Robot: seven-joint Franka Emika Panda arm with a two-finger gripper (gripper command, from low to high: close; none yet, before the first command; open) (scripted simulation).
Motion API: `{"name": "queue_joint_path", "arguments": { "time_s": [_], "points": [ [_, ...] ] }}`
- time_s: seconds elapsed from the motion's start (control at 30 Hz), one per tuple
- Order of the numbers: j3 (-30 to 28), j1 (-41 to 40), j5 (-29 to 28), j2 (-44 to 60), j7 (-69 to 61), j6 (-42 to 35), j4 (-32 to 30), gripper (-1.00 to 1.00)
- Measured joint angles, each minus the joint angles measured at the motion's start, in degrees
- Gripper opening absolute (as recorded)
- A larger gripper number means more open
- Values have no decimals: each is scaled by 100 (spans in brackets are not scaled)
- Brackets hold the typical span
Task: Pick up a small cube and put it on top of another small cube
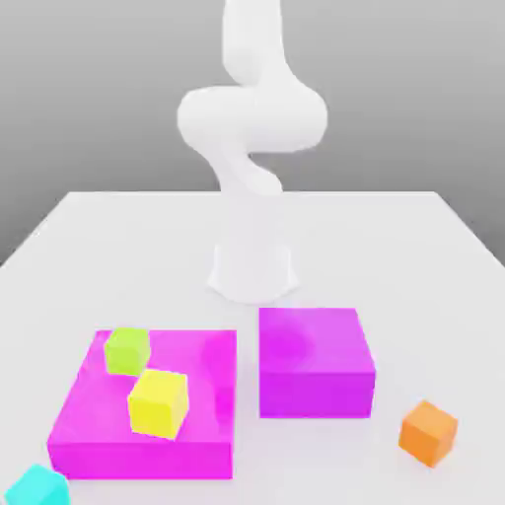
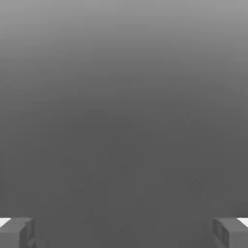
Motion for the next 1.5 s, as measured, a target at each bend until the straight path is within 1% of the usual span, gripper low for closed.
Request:
{"name": "queue_joint_path", "arguments": {
  "time_s": [0.4, 0.63, 1.0, 1.17, 1.2, 1.4, 1.5],
  "points": [
    [-761, -136, 438, 2521, -382, 616, 223, 0],
    [-1077, -400, 800, 3983, -677, 968, 352, 0],
    [-1282, -961, 1143, 6253, -987, 1532, 551, 0],
    [-1027, -1261, 1438, 7290, -1209, 2168, 761, 0],
    [-984, -1297, 1477, 7402, -1237, 2250, 789, -100],
    [-961, -1315, 1499, 7458, -1253, 2289, 803, -100],
    [-1116, -1195, 1353, 7064, -1150, 1993, 704, -100]
  ]
}}
